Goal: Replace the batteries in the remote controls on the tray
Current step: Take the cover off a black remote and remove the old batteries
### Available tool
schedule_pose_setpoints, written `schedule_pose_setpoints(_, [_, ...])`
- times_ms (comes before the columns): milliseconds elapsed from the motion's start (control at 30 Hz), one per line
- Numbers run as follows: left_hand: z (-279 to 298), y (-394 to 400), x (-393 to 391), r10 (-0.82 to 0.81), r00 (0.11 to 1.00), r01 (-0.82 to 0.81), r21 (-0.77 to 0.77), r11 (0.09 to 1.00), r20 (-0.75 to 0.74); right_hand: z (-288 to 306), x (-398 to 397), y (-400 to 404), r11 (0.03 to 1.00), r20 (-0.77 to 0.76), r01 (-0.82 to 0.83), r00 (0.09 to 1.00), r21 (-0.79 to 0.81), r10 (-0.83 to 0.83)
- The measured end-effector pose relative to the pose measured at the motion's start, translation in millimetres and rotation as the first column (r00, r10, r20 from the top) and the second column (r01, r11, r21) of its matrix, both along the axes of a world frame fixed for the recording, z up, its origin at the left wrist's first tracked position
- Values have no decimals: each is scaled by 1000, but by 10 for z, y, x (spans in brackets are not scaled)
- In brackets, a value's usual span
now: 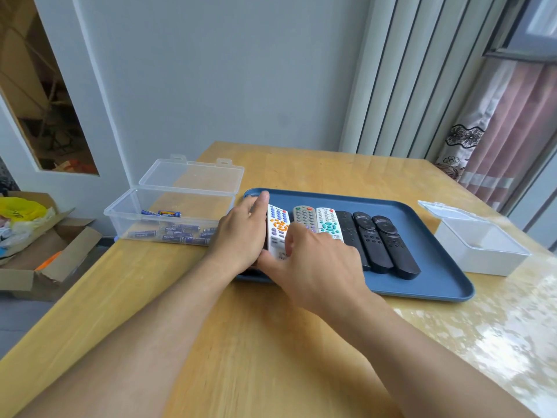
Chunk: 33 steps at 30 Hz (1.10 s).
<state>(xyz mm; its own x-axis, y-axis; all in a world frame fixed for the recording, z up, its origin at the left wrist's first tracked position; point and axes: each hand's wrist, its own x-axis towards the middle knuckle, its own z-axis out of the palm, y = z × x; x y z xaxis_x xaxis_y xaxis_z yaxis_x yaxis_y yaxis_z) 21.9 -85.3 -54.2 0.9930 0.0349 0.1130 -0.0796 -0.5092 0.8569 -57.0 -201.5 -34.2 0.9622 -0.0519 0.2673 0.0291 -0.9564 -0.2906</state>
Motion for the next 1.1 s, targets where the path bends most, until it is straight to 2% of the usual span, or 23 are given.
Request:
schedule_pose_setpoints(200, [-1, -11, -28, 18, 1000, -18, -8, 1000, 21, 193, 68, -219, 984, -4, 97, 995, 151, -98])
schedule_pose_setpoints(367, [-44, 12, -73, -47, 998, 42, 147, 988, 30, 264, 154, -414, 930, 61, 147, 982, 337, -178])
schedule_pose_setpoints(433, [-77, 28, -60, -70, 997, 63, 168, 984, 39, 261, 200, -478, 860, 78, 145, 975, 489, -209])
schedule_pose_setpoints(533, [-83, 36, -36, -77, 994, 61, 194, 979, 72, 240, 258, -550, 691, 71, 106, 972, 715, -223])
schedule_pose_setpoints(667, [-70, 20, -60, -47, 996, 33, 175, 984, 74, 219, 288, -600, 563, 101, 56, 965, 825, -244])
schedule_pose_setpoints(733, [-60, 5, -71, -6, 991, -16, 166, 986, 133, 222, 301, -592, 466, 101, 27, 963, 884, -248])
schedule_pose_setpoints(800, [-25, -17, -87, 12, 979, -24, 59, 998, 205, 229, 315, -565, 317, 53, 22, 973, 948, -225])
schedule_pose_setpoints(867, [29, -65, -115, -34, 981, 73, -199, 977, 193, 220, 324, -543, 216, -7, 42, 988, 976, -157])
schedule_pose_setpoints(933, [81, -107, -166, -120, 982, 174, -474, 863, 143, 201, 324, -503, 199, -49, 59, 997, 978, -57])
schedule_pose_setpoints(967, [96, -129, -177, -132, 981, 189, -564, 804, 140, 192, 315, -484, 203, -69, 68, 998, 977, -1])
schedule_pose_setpoints(1100, [116, -128, -162, -82, 984, 173, -732, 659, 158, 145, 272, -390, 272, -97, 43, 977, 961, 188])
